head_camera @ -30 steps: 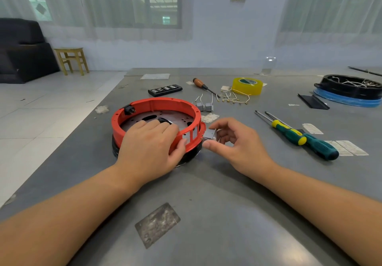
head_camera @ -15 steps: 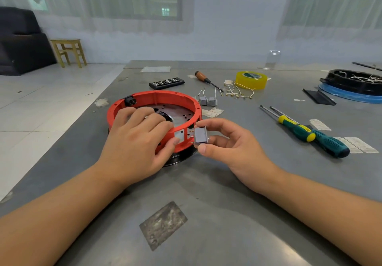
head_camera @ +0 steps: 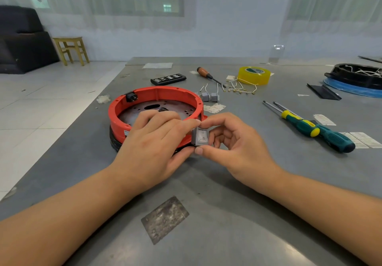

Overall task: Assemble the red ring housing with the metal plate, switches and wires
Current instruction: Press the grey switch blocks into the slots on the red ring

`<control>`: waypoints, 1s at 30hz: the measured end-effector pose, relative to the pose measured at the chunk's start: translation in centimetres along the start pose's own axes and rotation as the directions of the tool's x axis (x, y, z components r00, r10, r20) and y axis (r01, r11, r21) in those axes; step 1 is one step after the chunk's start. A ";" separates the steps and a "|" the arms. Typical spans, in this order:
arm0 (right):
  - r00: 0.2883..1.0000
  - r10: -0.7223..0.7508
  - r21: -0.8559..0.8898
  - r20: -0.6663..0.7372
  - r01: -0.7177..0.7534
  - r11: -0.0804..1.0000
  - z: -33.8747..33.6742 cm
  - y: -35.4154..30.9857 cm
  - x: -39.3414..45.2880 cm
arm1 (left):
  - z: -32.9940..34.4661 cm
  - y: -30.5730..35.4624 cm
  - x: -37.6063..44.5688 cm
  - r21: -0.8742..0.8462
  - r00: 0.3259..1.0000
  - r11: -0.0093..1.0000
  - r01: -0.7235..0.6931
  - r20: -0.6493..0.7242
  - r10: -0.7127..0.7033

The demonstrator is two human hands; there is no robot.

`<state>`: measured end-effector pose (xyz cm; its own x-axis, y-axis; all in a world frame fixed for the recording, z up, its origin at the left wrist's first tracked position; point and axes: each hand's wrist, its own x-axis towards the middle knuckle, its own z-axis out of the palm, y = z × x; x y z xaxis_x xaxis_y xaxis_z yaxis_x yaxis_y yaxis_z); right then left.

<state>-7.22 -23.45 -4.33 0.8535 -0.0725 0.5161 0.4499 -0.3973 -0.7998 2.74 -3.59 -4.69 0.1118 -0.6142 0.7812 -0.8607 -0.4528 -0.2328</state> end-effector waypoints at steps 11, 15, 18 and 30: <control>1.000 -0.030 0.044 0.006 0.030 0.999 0.0 -0.3 -0.1 | -0.3 0.1 0.0 -0.083 0.996 0.993 0.082 -0.010 -0.083; 0.999 0.038 0.104 0.022 -0.040 0.994 0.1 -0.4 0.1 | -0.4 -0.2 -0.1 -0.078 0.997 0.994 0.074 -0.033 -0.076; 0.996 0.088 0.154 0.034 -0.092 0.984 0.2 -0.4 0.3 | -0.3 -0.2 -0.1 -0.042 0.996 0.997 0.067 -0.053 -0.069; 0.968 0.250 0.237 -0.009 -0.241 0.941 0.8 -0.2 1.0 | -1.9 -1.9 0.0 -0.139 0.966 0.957 0.256 0.062 -0.249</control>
<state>-6.26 -22.69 -3.86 0.9365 -0.1777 0.3024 0.2802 -0.1396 -0.9497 3.42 -1.52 -3.21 0.3535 -0.5207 0.7771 -0.8639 -0.5004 0.0577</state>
